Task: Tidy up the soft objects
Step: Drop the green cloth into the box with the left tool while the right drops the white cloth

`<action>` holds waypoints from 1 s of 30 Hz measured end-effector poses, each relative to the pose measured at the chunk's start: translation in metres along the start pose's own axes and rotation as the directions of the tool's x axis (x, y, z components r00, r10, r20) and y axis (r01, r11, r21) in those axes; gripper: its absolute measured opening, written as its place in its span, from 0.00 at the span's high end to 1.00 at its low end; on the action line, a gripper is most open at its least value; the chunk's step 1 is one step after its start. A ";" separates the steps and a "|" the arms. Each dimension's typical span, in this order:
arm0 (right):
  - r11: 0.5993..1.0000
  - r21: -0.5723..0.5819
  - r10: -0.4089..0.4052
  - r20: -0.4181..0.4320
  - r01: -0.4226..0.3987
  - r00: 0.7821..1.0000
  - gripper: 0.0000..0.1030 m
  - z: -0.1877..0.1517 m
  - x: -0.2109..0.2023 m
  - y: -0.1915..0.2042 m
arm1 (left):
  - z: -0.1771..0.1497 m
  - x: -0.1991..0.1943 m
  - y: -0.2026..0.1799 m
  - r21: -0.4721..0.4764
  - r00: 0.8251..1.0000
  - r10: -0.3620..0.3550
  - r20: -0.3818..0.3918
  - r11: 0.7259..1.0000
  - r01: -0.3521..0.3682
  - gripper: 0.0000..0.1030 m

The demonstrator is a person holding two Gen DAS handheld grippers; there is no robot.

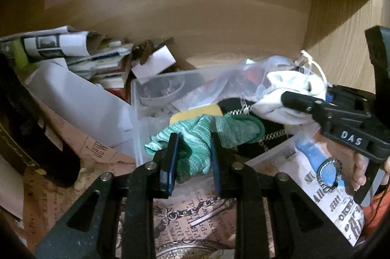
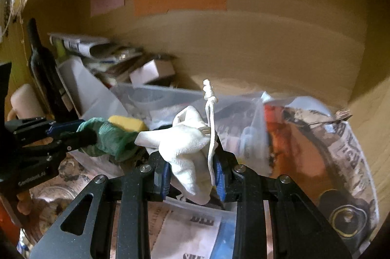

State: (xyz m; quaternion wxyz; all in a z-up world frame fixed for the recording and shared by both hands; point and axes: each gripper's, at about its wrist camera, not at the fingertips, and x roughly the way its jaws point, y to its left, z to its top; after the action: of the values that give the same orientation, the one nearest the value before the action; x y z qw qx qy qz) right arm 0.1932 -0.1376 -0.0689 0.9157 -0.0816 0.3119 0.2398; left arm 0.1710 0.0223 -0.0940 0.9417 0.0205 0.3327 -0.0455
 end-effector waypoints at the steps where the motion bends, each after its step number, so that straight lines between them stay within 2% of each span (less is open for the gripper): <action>1: 1.000 -0.016 0.001 -0.013 -0.001 1.000 0.74 -0.001 0.004 0.003 | -0.001 0.002 -0.001 0.004 1.000 -0.001 -0.006 1.000 0.001 0.76; 5: 0.997 -0.078 -0.022 -0.032 0.019 0.999 0.71 -0.005 0.008 0.013 | -0.004 0.003 -0.001 0.005 0.999 -0.016 -0.042 1.000 0.016 0.72; 7: 0.996 -0.091 -0.024 -0.033 0.021 0.999 0.65 -0.005 0.007 0.015 | -0.004 0.000 0.001 -0.002 0.999 -0.022 -0.044 1.000 0.022 0.65; 9: 0.995 -0.095 -0.024 -0.033 0.020 0.999 0.57 -0.004 0.004 0.015 | -0.004 -0.005 0.002 -0.017 0.998 -0.044 -0.047 0.999 0.043 0.53; 10: 0.995 -0.093 -0.022 -0.030 0.020 0.999 0.52 -0.004 0.001 0.015 | -0.004 -0.008 0.003 -0.024 0.998 -0.050 -0.045 0.999 0.049 0.51; 13: 0.996 -0.088 -0.021 -0.015 0.020 1.000 0.47 -0.004 -0.008 0.014 | -0.005 -0.021 0.004 -0.029 0.998 -0.059 -0.026 0.998 0.058 0.43; 14: 0.996 -0.085 -0.020 -0.011 0.019 1.000 0.46 -0.003 -0.010 0.013 | -0.005 -0.025 0.004 -0.031 0.998 -0.058 -0.019 0.998 0.057 0.39; 19: 0.997 -0.066 -0.026 0.047 0.029 0.999 0.28 -0.003 -0.038 0.011 | -0.006 -0.049 0.005 -0.043 0.999 -0.046 0.027 0.998 0.047 0.21; 21: 0.997 -0.062 -0.034 0.073 0.038 0.997 0.22 -0.004 -0.052 0.010 | -0.007 -0.060 0.006 -0.047 0.998 -0.039 0.047 0.998 0.041 0.09; 23: 0.997 -0.057 -0.040 0.096 0.046 0.995 0.19 -0.006 -0.065 0.009 | -0.010 -0.073 0.007 -0.058 0.997 -0.029 0.068 0.998 0.033 0.02; 28: 0.996 -0.043 -0.068 0.115 0.073 0.991 0.07 -0.023 -0.090 0.005 | -0.025 -0.083 0.009 -0.075 0.998 -0.033 0.046 0.996 0.037 0.01; 30: 0.996 -0.037 -0.082 0.098 0.086 0.992 0.06 -0.034 -0.095 0.002 | -0.035 -0.082 0.009 -0.084 0.999 -0.038 0.015 0.996 0.039 0.01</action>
State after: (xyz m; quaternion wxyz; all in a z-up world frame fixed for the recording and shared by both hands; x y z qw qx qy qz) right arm 0.1088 -0.1827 -0.0380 0.9371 -0.1016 0.2587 0.2109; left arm 0.0867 0.0400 -0.0697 0.9429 -0.0260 0.3282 -0.0497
